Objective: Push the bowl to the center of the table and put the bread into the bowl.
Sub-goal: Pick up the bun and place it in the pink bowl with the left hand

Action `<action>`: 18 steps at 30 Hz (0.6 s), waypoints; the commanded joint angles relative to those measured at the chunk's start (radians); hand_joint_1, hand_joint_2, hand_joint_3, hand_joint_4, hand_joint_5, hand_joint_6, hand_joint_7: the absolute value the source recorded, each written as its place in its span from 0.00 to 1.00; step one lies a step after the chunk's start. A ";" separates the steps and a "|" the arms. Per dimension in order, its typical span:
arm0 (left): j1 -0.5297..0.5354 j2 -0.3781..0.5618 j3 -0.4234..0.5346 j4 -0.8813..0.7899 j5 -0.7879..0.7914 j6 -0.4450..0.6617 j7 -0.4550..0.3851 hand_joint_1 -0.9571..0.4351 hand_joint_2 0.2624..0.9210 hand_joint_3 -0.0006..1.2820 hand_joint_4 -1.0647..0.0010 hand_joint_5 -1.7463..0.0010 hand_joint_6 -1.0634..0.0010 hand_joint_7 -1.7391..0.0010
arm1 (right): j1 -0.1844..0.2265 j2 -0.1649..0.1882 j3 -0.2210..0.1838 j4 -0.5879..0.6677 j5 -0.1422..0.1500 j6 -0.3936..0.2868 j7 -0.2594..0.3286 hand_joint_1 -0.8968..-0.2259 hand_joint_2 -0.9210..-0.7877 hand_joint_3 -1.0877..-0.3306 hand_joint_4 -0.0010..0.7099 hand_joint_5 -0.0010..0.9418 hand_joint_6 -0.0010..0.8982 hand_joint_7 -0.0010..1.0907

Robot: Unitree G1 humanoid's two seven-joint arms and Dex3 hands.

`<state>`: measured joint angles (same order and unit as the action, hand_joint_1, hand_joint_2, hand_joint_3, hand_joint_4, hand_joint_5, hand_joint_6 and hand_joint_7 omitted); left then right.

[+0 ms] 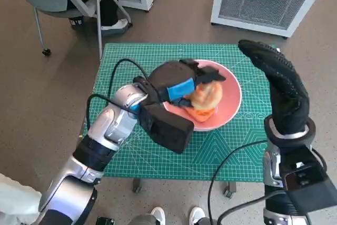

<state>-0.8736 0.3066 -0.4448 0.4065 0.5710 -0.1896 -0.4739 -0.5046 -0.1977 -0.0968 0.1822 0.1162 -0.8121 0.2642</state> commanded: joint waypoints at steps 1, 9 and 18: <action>-0.026 0.011 0.010 -0.014 -0.001 -0.001 -0.001 0.44 0.93 0.01 0.90 0.99 0.77 0.98 | 0.028 -0.011 -0.005 -0.013 0.006 0.024 -0.003 0.51 0.00 0.52 0.45 0.01 0.00 0.64; 0.016 -0.003 0.084 0.003 -0.059 -0.057 0.115 0.38 0.98 0.01 0.91 1.00 0.76 0.99 | 0.028 -0.006 -0.010 -0.024 -0.010 0.039 -0.015 0.53 0.00 0.53 0.45 0.01 0.00 0.65; 0.074 -0.028 0.223 -0.048 -0.269 -0.103 0.142 0.38 1.00 0.12 0.92 1.00 0.77 0.99 | 0.012 -0.001 -0.011 -0.040 -0.036 0.070 -0.049 0.58 0.00 0.52 0.45 0.01 0.00 0.65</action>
<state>-0.8281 0.2916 -0.2707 0.3866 0.3727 -0.2670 -0.3488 -0.4942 -0.1976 -0.1037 0.1470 0.1061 -0.7640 0.2322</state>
